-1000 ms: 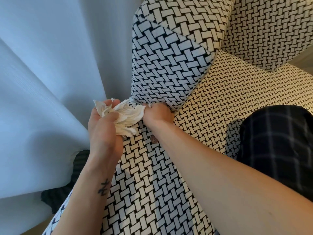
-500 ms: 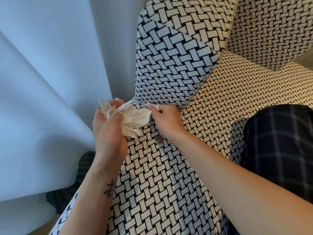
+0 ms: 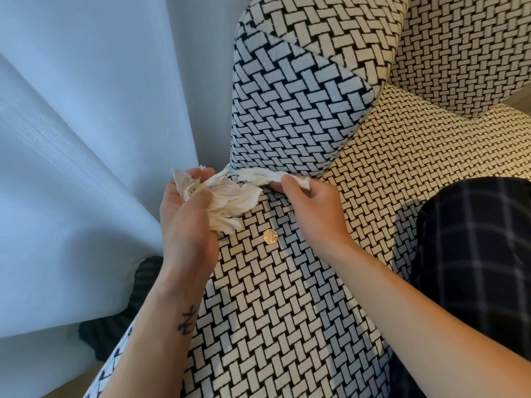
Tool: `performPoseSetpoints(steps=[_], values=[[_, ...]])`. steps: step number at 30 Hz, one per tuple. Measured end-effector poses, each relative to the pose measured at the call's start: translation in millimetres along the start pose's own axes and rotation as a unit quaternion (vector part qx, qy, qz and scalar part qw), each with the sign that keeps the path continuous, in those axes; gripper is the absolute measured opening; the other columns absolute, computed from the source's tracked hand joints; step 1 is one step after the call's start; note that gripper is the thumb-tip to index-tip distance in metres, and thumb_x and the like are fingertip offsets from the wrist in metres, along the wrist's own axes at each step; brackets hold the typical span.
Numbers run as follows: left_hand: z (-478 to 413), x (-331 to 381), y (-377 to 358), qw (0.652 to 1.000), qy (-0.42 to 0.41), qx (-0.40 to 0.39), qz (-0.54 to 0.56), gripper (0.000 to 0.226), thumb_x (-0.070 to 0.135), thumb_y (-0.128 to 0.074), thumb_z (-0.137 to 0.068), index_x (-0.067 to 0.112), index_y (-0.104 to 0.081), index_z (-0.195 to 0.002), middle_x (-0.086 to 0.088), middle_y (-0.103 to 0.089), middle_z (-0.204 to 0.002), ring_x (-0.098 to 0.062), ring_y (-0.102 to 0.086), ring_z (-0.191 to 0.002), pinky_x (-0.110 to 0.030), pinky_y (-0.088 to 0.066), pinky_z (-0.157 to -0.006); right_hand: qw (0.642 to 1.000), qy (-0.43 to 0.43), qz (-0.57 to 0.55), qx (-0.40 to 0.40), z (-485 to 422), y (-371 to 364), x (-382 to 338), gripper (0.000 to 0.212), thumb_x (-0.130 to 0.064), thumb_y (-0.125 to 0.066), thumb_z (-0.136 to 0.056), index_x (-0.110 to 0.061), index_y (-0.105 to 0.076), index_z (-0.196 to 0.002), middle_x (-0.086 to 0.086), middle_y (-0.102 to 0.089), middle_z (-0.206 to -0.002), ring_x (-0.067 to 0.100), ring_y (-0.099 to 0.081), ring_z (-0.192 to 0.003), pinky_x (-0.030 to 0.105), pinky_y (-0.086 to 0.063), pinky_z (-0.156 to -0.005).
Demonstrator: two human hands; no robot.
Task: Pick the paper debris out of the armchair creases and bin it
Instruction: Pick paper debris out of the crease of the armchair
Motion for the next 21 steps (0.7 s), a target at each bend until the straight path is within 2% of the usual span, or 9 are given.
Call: performPoseSetpoints(steps=[2,4,6,7,9,10,13,16,21], values=[[0.5,-0.6,-1.6,1.0,0.003,-0.006,-0.004,0.041,-0.016,-0.038,-0.093,0.017,-0.06,-0.104,-0.004,-0.07,-0.114,-0.018,-0.073,-0.099,-0.044,-0.056,-0.098,0.999,0.002,-0.041,-0.006,0.3,1.5,-1.3,0.02,-0.025,-0.062,-0.098,-0.015,-0.079,-0.093,0.019,-0.075,-0.101,0.042,-0.066,-0.101,0.062,-0.052,-0.093],[1.2,-1.8,-4.5,1.0,0.008,-0.017,-0.006,0.04,-0.016,-0.038,-0.093,0.016,-0.061,-0.105,-0.005,-0.07,-0.116,-0.022,-0.072,-0.105,-0.046,-0.056,-0.097,0.996,-0.002,-0.084,-0.029,0.9,1.5,-5.2,0.021,-0.018,-0.059,-0.099,-0.012,-0.079,-0.093,0.007,-0.078,-0.098,0.025,-0.071,-0.104,0.049,-0.052,-0.101],[3.5,-2.2,-8.1,0.999,0.011,-0.035,-0.017,0.039,-0.015,-0.039,-0.094,0.015,-0.062,-0.105,-0.003,-0.072,-0.115,-0.023,-0.073,-0.105,-0.046,-0.058,-0.093,0.995,0.006,-0.073,-0.074,2.2,-4.7,-11.4,0.024,-0.016,-0.056,-0.1,-0.011,-0.078,-0.091,0.002,-0.079,-0.095,0.015,-0.071,-0.099,0.032,-0.054,-0.094],[4.9,-2.3,-10.2,0.999,0.012,-0.045,-0.025,0.04,-0.014,-0.039,-0.095,0.016,-0.063,-0.104,-0.002,-0.074,-0.112,-0.022,-0.074,-0.101,-0.044,-0.059,-0.088,0.994,0.019,-0.048,-0.099,2.8,-9.5,-14.2,0.025,-0.019,-0.056,-0.1,-0.009,-0.077,-0.091,0.006,-0.078,-0.094,0.018,-0.071,-0.098,0.031,-0.055,-0.09],[6.9,-3.2,-13.6,0.997,0.017,-0.062,-0.037,0.039,-0.013,-0.039,-0.097,0.017,-0.064,-0.103,0.001,-0.076,-0.105,-0.021,-0.075,-0.093,-0.042,-0.059,-0.077,0.989,0.047,0.003,-0.143,5.2,-21.6,-19.4,0.032,-0.028,-0.058,-0.098,-0.002,-0.074,-0.089,0.023,-0.072,-0.092,0.039,-0.065,-0.094,0.047,-0.053,-0.082],[7.3,-4.0,-15.2,0.997,0.021,-0.067,-0.035,0.036,-0.011,-0.04,-0.099,0.016,-0.064,-0.105,0.001,-0.077,-0.104,-0.022,-0.075,-0.094,-0.041,-0.059,-0.076,0.986,0.05,0.026,-0.159,5.8,-27.4,-20.7,0.034,-0.031,-0.058,-0.097,-0.002,-0.072,-0.086,0.022,-0.071,-0.086,0.042,-0.064,-0.086,0.051,-0.052,-0.078],[8.2,-5.6,-19.7,0.996,0.044,-0.078,-0.008,0.021,0.001,-0.049,-0.099,0.011,-0.062,-0.113,-0.004,-0.076,-0.113,-0.029,-0.073,-0.105,-0.042,-0.06,-0.081,0.981,0.05,0.084,-0.17,7.7,-40.1,-22.5,0.025,-0.029,-0.059,-0.1,-0.017,-0.072,-0.082,-0.012,-0.068,-0.072,0.007,-0.062,-0.066,0.037,-0.056,-0.07],[10.6,-6.7,-24.7,0.992,0.069,-0.101,0.005,0.026,0.014,-0.064,-0.088,0.01,-0.064,-0.113,-0.007,-0.076,-0.109,-0.029,-0.073,-0.101,-0.041,-0.061,-0.081,0.974,0.09,0.149,-0.147,4.9,-48.1,-24.7,0.024,-0.035,-0.061,-0.097,-0.017,-0.075,-0.091,-0.007,-0.068,-0.097,0.008,-0.066,-0.087,0.036,-0.057,-0.079],[15.6,-3.0,-32.5,0.988,0.04,-0.15,-0.03,0.045,-0.012,-0.051,-0.094,0.011,-0.053,-0.132,-0.003,-0.072,-0.122,-0.022,-0.072,-0.108,-0.03,-0.06,-0.08,0.978,0.083,0.161,-0.103,-0.8,-46.4,-28.7,0.022,-0.038,-0.065,-0.095,-0.017,-0.073,-0.091,-0.001,-0.067,-0.094,0.015,-0.066,-0.083,0.04,-0.056,-0.078]])
Point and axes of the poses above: each hand's wrist, its own z-axis away from the middle knuckle, its own y-axis out of the back of the hand, x = y × z, the point moved 9 cm from there along -z, towards the middle knuckle
